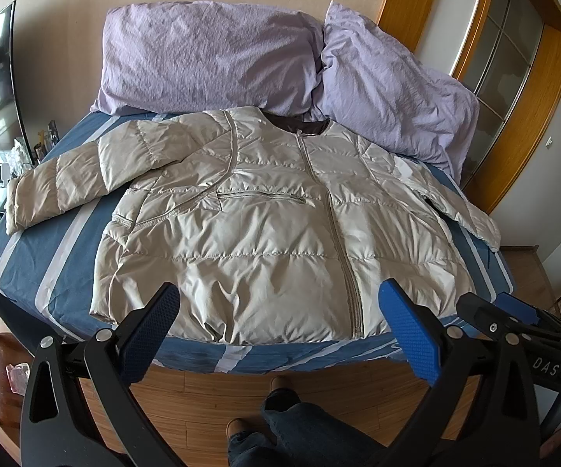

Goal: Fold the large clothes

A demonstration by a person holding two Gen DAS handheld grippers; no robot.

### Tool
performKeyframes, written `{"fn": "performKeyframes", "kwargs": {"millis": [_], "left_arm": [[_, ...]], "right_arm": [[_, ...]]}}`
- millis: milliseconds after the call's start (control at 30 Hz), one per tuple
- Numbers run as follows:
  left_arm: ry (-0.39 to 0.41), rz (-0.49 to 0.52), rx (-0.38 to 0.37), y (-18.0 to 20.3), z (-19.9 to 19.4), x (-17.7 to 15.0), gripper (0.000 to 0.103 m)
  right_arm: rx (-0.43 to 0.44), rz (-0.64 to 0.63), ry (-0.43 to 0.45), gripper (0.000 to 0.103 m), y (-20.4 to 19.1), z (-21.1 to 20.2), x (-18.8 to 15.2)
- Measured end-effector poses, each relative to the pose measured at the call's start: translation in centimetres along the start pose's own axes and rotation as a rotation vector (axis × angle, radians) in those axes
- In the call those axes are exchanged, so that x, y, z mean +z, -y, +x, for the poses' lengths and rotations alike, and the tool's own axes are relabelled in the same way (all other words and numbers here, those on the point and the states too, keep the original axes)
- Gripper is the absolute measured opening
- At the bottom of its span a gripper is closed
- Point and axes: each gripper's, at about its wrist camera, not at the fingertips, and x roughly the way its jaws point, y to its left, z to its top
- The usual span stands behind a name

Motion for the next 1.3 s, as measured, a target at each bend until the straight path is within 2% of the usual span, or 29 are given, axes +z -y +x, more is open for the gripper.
{"fn": "performKeyframes", "kwargs": {"millis": [400, 800, 1033, 1233, 1300], "left_arm": [[-0.008, -0.007, 0.002, -0.1, 0.0, 0.0, 0.102], [-0.044, -0.015, 0.051, -0.5, 3.1, 1.6, 0.102], [-0.079, 0.014, 0.092, 0.2, 6.5, 3.4, 0.102], [-0.11, 0.031, 0.12, 0.8, 10.2, 5.3, 0.102], [-0.121, 0.03, 0.126, 0.9, 11.4, 6.0, 0.102]], "right_arm": [[0.001, 0.002, -0.004, 0.101, -0.2, 0.4, 0.6], [-0.009, 0.023, -0.019, 0.101, 1.2, 3.0, 2.7], [-0.037, 0.065, -0.051, 0.101, 4.0, 5.3, 5.3], [-0.106, 0.14, -0.07, 0.101, 8.8, 8.5, 8.6], [-0.135, 0.177, -0.069, 0.101, 11.5, 9.7, 9.8]]}}
